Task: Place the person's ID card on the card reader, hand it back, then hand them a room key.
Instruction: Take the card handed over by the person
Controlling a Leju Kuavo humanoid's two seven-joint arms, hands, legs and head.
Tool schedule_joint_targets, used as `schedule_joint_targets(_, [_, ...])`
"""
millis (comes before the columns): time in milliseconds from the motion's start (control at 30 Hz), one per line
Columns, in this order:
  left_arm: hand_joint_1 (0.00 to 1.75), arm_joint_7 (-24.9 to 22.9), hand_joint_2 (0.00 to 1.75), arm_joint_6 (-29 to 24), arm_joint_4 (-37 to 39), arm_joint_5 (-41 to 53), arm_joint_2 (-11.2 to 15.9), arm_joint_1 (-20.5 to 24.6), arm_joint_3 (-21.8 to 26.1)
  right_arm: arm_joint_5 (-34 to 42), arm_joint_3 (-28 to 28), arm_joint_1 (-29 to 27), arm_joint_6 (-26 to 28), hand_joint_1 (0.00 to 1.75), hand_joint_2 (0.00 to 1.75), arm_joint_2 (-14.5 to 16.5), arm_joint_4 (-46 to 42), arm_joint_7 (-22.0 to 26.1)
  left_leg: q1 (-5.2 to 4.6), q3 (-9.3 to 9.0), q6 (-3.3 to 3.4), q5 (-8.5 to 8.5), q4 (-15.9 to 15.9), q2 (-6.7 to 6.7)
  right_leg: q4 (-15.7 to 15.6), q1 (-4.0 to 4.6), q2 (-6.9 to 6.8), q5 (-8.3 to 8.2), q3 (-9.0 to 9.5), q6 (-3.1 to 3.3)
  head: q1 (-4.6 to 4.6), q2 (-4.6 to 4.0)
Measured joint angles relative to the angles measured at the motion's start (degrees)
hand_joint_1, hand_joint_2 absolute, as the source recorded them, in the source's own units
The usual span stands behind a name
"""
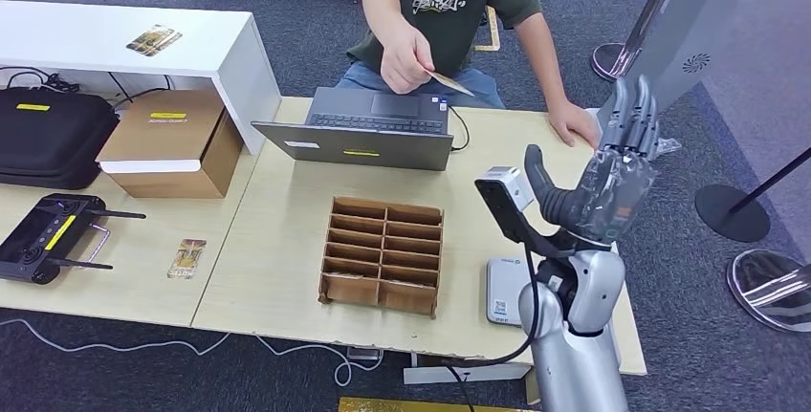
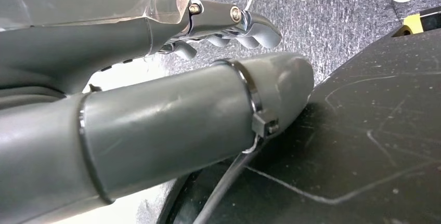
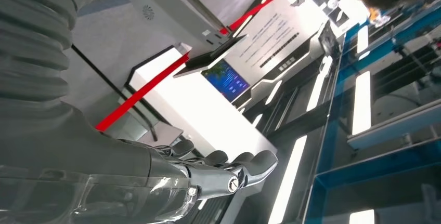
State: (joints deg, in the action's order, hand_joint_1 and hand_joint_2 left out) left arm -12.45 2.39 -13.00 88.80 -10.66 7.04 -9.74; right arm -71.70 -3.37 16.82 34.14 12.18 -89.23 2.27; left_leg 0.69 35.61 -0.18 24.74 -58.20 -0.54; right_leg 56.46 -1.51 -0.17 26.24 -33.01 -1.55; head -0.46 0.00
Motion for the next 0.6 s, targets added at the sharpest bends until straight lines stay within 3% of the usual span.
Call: schedule_joint_targets(600, [0.00, 0.7, 0.00, 0.8, 0.0, 0.0, 0.3, 0.5, -3.0, 0.1, -6.9, 13.3, -8.3, 0.00, 1.75, -1.0, 12.5, -1.8, 0.00, 0.00, 0.00, 0.00, 0.0, 0.00, 0.0, 0.00, 0.02, 0.00, -0.01, 0.00, 0.00, 0.00])
